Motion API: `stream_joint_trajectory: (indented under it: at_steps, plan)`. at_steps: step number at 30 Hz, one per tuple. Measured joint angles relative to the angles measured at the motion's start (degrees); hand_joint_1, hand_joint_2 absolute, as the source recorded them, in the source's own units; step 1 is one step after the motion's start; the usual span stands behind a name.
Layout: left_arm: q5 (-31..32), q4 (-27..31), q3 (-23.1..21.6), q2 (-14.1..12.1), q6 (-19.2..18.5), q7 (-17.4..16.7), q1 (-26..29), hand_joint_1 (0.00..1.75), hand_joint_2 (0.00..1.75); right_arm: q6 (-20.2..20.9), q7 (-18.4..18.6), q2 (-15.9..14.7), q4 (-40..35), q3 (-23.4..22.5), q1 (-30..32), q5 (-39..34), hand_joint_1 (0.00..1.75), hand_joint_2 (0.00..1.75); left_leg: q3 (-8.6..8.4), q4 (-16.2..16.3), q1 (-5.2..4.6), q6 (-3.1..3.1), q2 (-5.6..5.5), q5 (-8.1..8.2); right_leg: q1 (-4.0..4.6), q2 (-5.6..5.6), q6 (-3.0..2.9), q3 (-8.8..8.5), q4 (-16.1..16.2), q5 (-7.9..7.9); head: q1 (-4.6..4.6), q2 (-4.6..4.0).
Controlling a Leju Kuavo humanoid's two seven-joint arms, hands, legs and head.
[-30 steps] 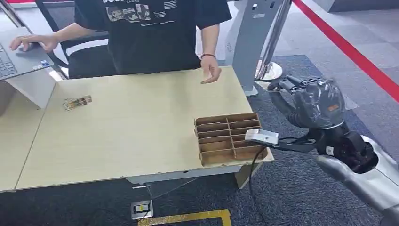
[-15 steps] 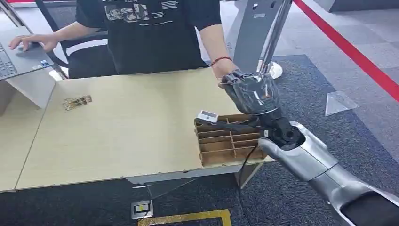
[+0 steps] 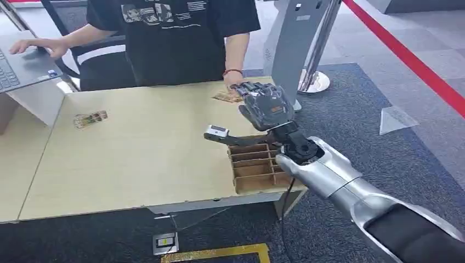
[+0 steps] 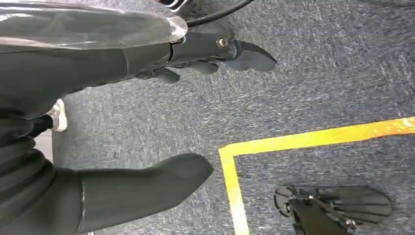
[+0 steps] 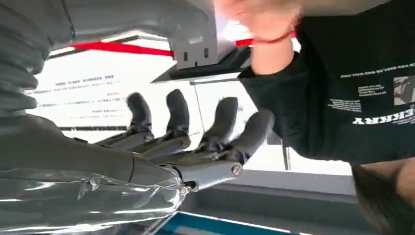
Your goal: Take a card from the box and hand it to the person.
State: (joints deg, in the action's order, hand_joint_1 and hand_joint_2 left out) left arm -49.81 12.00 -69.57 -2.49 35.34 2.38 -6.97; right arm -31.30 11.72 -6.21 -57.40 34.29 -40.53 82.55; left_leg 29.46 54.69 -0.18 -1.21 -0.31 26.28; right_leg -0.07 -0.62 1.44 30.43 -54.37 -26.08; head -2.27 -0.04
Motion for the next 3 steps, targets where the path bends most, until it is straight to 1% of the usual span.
stream_joint_trajectory:
  at_steps: [3]
  plan:
    - [-0.24,0.0,0.0,0.0,0.02,-0.37,0.09,0.0,1.75,0.2,0.39,-0.26,-0.85,-0.11,1.82,-0.85,0.0,1.75,-0.03,0.0,0.0,0.0,0.04,0.0,0.0,0.05,0.0,0.0,0.02,0.0,0.0,0.0]
